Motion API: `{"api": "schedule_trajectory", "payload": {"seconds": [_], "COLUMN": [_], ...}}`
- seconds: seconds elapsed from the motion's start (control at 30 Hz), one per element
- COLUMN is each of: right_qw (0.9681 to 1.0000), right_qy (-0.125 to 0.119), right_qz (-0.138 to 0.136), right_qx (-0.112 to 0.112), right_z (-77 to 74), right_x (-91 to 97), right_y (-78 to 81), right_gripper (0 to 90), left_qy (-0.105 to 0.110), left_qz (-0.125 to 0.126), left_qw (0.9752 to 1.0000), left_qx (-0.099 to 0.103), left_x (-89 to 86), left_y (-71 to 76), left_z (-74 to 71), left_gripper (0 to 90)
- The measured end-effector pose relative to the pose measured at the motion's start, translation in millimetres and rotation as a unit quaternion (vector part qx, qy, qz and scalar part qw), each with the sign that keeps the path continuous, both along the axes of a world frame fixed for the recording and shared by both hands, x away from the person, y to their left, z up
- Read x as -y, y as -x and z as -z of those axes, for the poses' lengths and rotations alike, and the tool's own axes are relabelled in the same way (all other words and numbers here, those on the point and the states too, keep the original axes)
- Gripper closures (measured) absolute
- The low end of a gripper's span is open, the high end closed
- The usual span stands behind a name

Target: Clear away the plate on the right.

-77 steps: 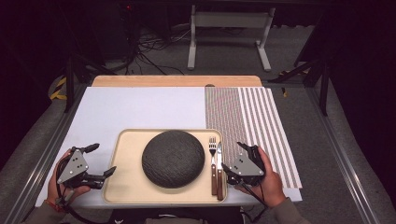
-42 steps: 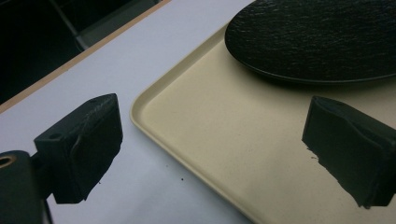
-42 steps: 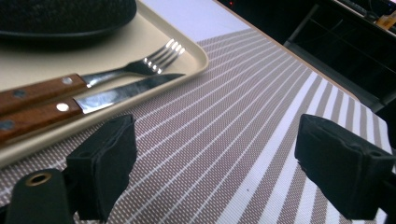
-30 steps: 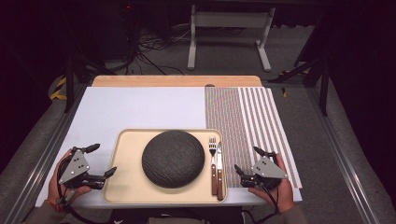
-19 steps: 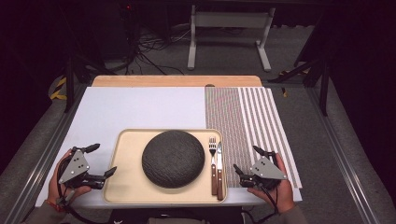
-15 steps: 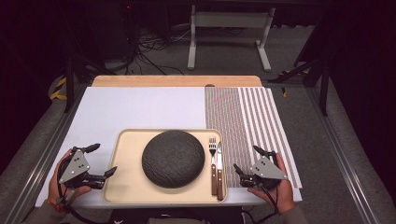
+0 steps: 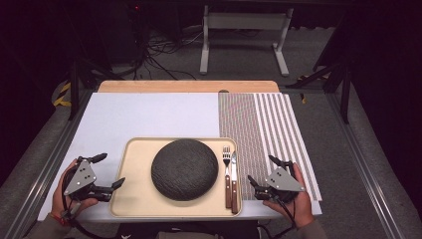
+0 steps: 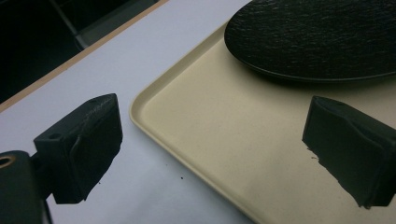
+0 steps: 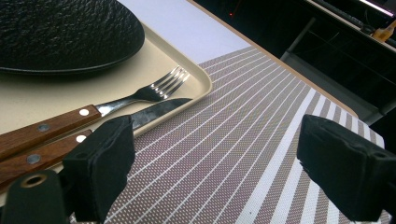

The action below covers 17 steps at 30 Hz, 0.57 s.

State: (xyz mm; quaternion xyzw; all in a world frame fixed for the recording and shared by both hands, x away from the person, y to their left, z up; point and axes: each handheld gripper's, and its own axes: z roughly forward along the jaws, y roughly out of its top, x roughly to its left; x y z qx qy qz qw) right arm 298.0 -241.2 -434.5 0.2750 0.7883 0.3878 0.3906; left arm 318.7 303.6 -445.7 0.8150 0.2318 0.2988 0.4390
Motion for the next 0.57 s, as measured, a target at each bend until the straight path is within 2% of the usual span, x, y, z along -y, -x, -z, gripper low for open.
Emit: {"api": "schedule_trajectory", "payload": {"seconds": [0.3, 0.37, 0.57], "right_qw": [1.0000, 1.0000, 0.9998], "right_qy": [0.003, 0.006, 0.009], "right_qz": [-0.003, -0.004, -0.020], "right_qx": [-0.003, -0.003, 0.003], "right_z": [1.6, 1.9, 0.7], "right_x": [-0.5, -0.5, -3.3], "right_y": [-0.5, -0.6, 1.8], "right_gripper": [12.4, 12.4, 13.4], "left_qy": [0.006, 0.002, 0.003], "left_qz": [-0.001, 0.000, 0.000], "left_qw": [1.0000, 1.0000, 1.0000], "left_qx": [-0.003, -0.001, 0.000], "left_x": [-0.3, -1.0, -0.7], "left_y": [0.0, -0.6, -1.9], "left_z": [0.1, -0.2, -0.4], "left_gripper": [5.7, 5.7, 5.7]}}
